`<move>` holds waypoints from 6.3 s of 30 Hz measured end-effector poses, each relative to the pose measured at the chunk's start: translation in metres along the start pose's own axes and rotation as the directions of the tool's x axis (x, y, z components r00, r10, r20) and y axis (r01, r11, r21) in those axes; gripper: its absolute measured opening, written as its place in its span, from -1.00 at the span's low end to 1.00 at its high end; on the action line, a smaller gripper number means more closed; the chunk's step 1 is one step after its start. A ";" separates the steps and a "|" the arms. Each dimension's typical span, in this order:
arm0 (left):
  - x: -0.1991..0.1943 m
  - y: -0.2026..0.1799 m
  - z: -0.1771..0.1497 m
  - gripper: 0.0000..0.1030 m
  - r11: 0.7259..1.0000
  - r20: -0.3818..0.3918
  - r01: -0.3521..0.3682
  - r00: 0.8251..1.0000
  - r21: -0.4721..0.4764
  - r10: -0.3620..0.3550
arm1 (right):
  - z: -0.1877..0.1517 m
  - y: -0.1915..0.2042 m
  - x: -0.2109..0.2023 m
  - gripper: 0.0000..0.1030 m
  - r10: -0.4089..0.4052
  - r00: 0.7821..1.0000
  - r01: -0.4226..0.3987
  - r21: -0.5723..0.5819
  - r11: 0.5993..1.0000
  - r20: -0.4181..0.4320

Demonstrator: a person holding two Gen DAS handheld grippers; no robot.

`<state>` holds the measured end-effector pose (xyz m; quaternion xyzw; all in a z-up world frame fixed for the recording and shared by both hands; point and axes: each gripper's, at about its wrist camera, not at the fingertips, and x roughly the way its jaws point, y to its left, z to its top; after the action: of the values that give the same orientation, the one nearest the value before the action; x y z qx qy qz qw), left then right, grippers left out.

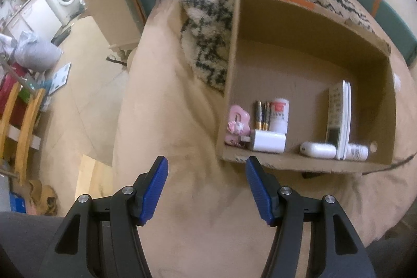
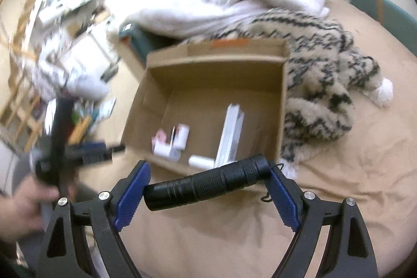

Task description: Organize rigid objects

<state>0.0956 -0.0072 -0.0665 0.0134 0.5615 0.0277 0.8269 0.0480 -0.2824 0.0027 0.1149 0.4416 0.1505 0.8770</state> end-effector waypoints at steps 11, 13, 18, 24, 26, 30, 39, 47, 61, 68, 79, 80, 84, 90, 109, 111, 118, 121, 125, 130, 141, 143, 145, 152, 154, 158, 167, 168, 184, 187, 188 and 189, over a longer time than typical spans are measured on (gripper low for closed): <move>0.031 -0.081 -0.035 0.13 0.992 -0.053 0.117 0.991 -0.056 -0.120 | 0.003 -0.045 0.013 0.81 -0.074 0.997 0.079 0.188 0.979 -0.035; 0.038 -0.101 -0.035 0.13 0.989 -0.034 0.137 0.990 -0.053 -0.139 | 0.002 -0.051 0.013 0.81 -0.069 0.997 0.076 0.209 0.975 -0.038; 0.067 -0.136 -0.031 0.13 0.989 -0.070 0.146 0.987 -0.039 -0.148 | 0.002 -0.060 0.009 0.81 -0.049 0.998 0.057 0.242 0.969 -0.036; 0.092 -0.149 -0.027 0.49 0.989 -0.093 0.138 0.986 -0.044 -0.141 | 0.003 -0.065 0.014 0.81 0.010 0.999 0.004 0.280 0.960 -0.050; 0.095 -0.151 -0.026 0.60 0.991 -0.095 0.125 0.987 -0.054 -0.130 | 0.004 -0.063 0.016 0.81 0.014 0.998 0.002 0.277 0.961 -0.054; 0.105 -0.169 -0.024 0.78 0.998 -0.115 0.060 0.992 0.005 -0.059 | 0.005 -0.058 0.019 0.81 0.025 0.998 -0.007 0.273 0.962 -0.064; 0.118 -0.180 -0.013 0.98 1.000 -0.099 -0.012 0.995 0.012 0.013 | 0.003 -0.058 0.022 0.81 0.017 0.997 0.005 0.269 0.963 -0.078; 0.105 -0.172 -0.028 0.53 0.999 -0.068 0.020 0.998 0.035 -0.018 | 0.003 -0.056 0.025 0.81 0.010 0.996 0.013 0.253 0.967 -0.091; 0.077 -0.091 -0.035 0.53 0.995 -0.028 -0.094 0.995 0.044 0.095 | 0.005 -0.063 0.025 0.81 -0.034 0.996 0.055 0.264 0.963 -0.083; 0.011 -0.052 -0.025 0.53 0.993 0.106 -0.059 0.993 0.103 0.048 | 0.013 -0.048 0.013 0.81 -0.049 0.999 0.052 0.214 0.975 -0.021; -0.093 -0.017 0.040 0.53 0.986 0.227 0.131 0.962 0.106 -0.152 | 0.061 -0.020 -0.021 0.81 0.194 0.961 -0.228 0.170 0.959 0.196; -0.093 -0.021 0.046 0.53 0.985 0.228 0.139 0.961 0.098 -0.158 | 0.068 -0.018 -0.024 0.81 0.219 0.951 -0.258 0.171 0.951 0.218; -0.085 -0.026 0.067 0.53 0.977 0.221 0.200 0.952 0.069 -0.210 | 0.094 -0.013 -0.029 0.81 0.277 0.919 -0.329 0.159 0.931 0.281; -0.057 -0.044 0.090 0.53 0.974 0.183 0.215 0.957 0.068 -0.224 | 0.090 -0.027 0.018 0.81 0.246 0.950 -0.281 0.185 0.942 0.191; 0.016 -0.074 0.084 0.54 0.979 0.081 0.152 0.983 0.139 -0.164 | 0.050 -0.027 0.117 0.81 -0.089 0.979 0.109 0.103 0.989 -0.182; 0.017 -0.072 0.085 0.54 0.981 0.082 0.147 0.984 0.129 -0.159 | 0.050 -0.027 0.118 0.81 -0.095 0.979 0.115 0.099 0.988 -0.182; 0.021 -0.066 0.088 0.57 0.983 0.063 0.156 0.985 0.099 -0.162 | 0.052 -0.024 0.118 0.81 -0.113 0.977 0.130 0.087 0.988 -0.183; 0.016 -0.062 0.089 0.98 0.979 0.073 0.188 0.978 0.072 -0.194 | 0.053 -0.024 0.116 0.81 -0.103 0.980 0.121 0.095 0.988 -0.171; 0.006 -0.062 0.090 0.99 0.981 0.108 0.182 0.976 0.074 -0.189 | 0.058 -0.024 0.110 0.82 -0.072 0.989 0.086 0.108 0.990 -0.131; 0.000 -0.059 0.091 0.99 0.981 0.117 0.184 0.975 0.064 -0.190 | 0.064 -0.022 0.098 1.00 -0.053 0.997 0.061 0.133 0.989 -0.063; -0.053 -0.038 0.080 0.99 0.988 0.222 0.127 0.964 0.093 -0.145 | 0.061 -0.012 0.043 1.00 -0.047 0.996 0.036 0.149 0.988 0.077; -0.068 -0.032 0.073 0.99 0.990 0.259 0.096 0.958 0.099 -0.119 | 0.052 -0.009 0.028 1.00 -0.052 0.993 0.036 0.147 0.988 0.109; -0.082 -0.024 0.063 0.99 0.993 0.292 0.069 0.952 0.095 -0.094 | 0.042 -0.006 0.017 1.00 -0.058 0.990 0.039 0.145 0.989 0.130; -0.105 0.001 0.024 0.99 0.998 0.330 -0.004 0.944 0.063 -0.017 | 0.006 0.015 -0.022 1.00 -0.133 0.965 0.119 0.074 0.990 0.227; -0.112 0.008 0.013 0.99 0.997 0.347 0.040 0.936 0.065 -0.060 | -0.006 0.020 -0.031 1.00 -0.150 0.958 0.135 0.079 0.988 0.246; -0.126 0.018 -0.009 0.99 0.992 0.391 0.107 0.912 0.061 -0.122 | -0.024 0.025 -0.041 1.00 -0.173 0.949 0.149 0.109 0.983 0.263; -0.116 0.021 -0.032 0.99 0.996 0.386 0.079 0.918 0.040 -0.088 | -0.035 0.040 -0.022 1.00 -0.216 0.949 0.208 0.062 0.976 0.230; -0.115 0.019 -0.031 0.99 0.997 0.388 0.070 0.918 0.043 -0.081 | -0.035 0.040 -0.018 1.00 -0.216 0.951 0.206 0.065 0.976 0.221; -0.107 0.002 -0.033 0.99 0.994 0.373 0.058 0.924 0.087 -0.087 | -0.033 0.035 -0.010 1.00 -0.221 0.954 0.207 0.089 0.974 0.201; -0.107 0.003 -0.033 0.99 0.995 0.374 0.059 0.923 0.082 -0.086 | -0.033 0.035 -0.010 1.00 -0.224 0.955 0.210 0.085 0.974 0.197; -0.107 0.003 -0.033 0.99 0.995 0.374 0.059 0.924 0.079 -0.084 | -0.033 0.034 -0.011 1.00 -0.223 0.955 0.210 0.085 0.974 0.198; -0.107 0.004 -0.033 0.99 0.995 0.374 0.059 0.924 0.076 -0.084 | -0.033 0.035 -0.010 1.00 -0.223 0.954 0.209 0.087 0.974 0.200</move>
<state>0.0251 -0.0099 0.0211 0.0243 0.3932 -0.0235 0.9188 0.0098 -0.2515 0.0028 0.1095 0.3620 0.0264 0.9254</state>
